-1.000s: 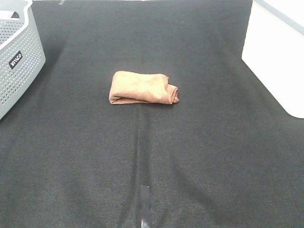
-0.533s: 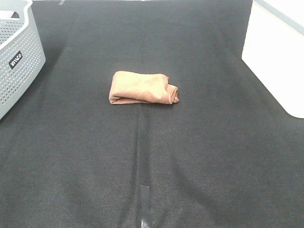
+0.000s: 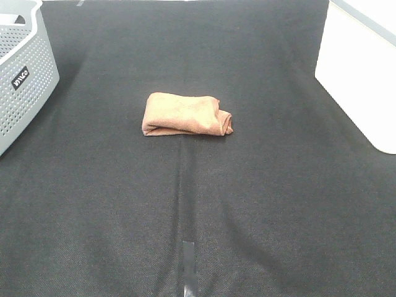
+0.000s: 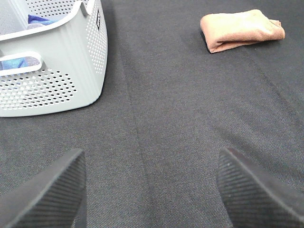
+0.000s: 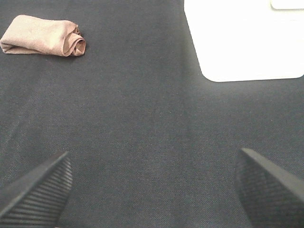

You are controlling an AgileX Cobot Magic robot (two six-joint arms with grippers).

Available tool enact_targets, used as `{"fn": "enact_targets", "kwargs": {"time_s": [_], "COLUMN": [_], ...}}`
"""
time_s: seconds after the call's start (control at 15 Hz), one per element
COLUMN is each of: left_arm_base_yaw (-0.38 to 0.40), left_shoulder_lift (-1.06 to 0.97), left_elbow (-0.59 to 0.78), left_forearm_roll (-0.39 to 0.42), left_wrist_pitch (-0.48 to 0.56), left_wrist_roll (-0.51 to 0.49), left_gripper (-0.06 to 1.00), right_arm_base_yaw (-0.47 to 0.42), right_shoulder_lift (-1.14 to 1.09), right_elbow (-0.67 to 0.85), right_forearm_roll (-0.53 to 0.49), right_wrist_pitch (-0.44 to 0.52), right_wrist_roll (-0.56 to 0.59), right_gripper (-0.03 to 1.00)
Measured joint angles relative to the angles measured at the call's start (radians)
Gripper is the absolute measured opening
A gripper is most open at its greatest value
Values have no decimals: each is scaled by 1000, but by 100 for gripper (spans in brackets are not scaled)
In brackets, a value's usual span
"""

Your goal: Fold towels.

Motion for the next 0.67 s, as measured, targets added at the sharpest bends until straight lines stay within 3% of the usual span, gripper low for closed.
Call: {"fn": "enact_targets", "kwargs": {"time_s": [0.67], "left_arm_base_yaw": [0], "left_shoulder_lift": [0], "left_elbow": [0], "left_forearm_roll": [0], "left_wrist_pitch": [0], "left_wrist_roll": [2], "left_gripper": [73], "right_arm_base_yaw": [0], "right_shoulder_lift": [0], "right_elbow": [0], "right_forearm_roll": [0], "right_wrist_pitch": [0], "right_wrist_roll": [0], "right_gripper": [87]}}
